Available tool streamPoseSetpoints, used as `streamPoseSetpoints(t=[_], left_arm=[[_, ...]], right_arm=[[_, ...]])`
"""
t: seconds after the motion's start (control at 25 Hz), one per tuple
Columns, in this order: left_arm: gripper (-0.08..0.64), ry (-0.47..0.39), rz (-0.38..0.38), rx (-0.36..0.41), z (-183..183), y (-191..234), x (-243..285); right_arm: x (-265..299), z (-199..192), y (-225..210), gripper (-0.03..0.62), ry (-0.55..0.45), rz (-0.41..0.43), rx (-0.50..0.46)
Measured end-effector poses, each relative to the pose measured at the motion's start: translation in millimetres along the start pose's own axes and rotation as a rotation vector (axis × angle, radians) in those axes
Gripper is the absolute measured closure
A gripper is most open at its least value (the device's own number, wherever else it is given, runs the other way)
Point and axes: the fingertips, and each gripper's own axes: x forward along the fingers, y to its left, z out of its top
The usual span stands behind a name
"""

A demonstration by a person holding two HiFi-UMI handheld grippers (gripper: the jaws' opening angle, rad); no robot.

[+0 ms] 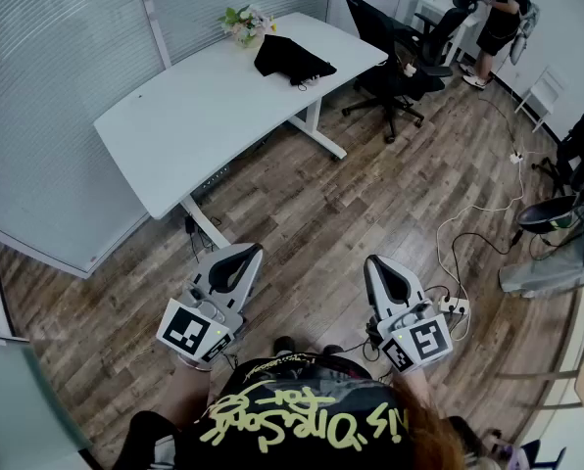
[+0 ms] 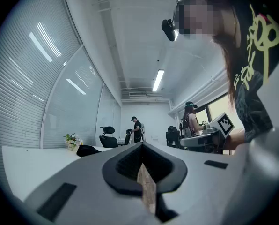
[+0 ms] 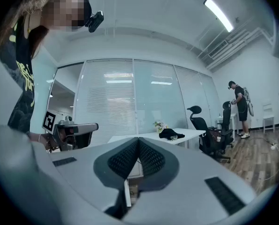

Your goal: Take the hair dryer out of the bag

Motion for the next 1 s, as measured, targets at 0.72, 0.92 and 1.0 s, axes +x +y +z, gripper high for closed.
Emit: streamPoseSetpoints(t=[0.72, 0.92, 1.0], left_arm=[[0.566, 0.004, -0.022, 0.015, 3, 2, -5], [0.566, -0.013, 0.004, 0.004, 3, 6, -8], [0.538, -0.031, 0.029, -0.010, 5, 13, -10]], right_arm=[[5, 6, 11, 0.589, 0.004, -0.003, -0.101], [6, 5, 7, 0.569, -0.002, -0.019, -0.071], [8, 6, 5, 0.475, -0.007, -0.033, -0.057]])
